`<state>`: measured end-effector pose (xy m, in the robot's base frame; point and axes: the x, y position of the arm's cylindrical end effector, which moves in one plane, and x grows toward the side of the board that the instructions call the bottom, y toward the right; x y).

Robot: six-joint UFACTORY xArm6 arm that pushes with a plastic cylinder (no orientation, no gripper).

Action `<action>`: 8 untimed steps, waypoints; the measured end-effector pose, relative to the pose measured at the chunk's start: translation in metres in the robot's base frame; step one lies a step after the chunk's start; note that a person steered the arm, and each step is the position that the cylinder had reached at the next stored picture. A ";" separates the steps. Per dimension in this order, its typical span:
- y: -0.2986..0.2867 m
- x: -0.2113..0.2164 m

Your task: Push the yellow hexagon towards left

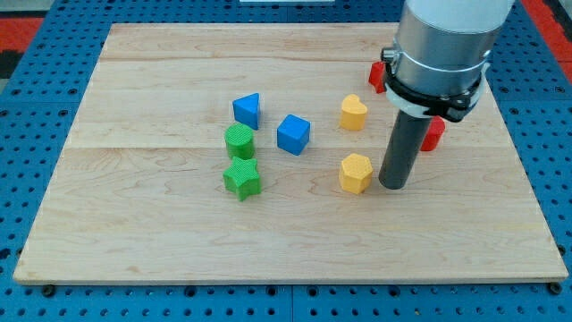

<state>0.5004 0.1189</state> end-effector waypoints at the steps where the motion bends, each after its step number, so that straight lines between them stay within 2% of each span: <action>1: -0.012 0.000; 8: -0.034 -0.002</action>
<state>0.4987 0.0845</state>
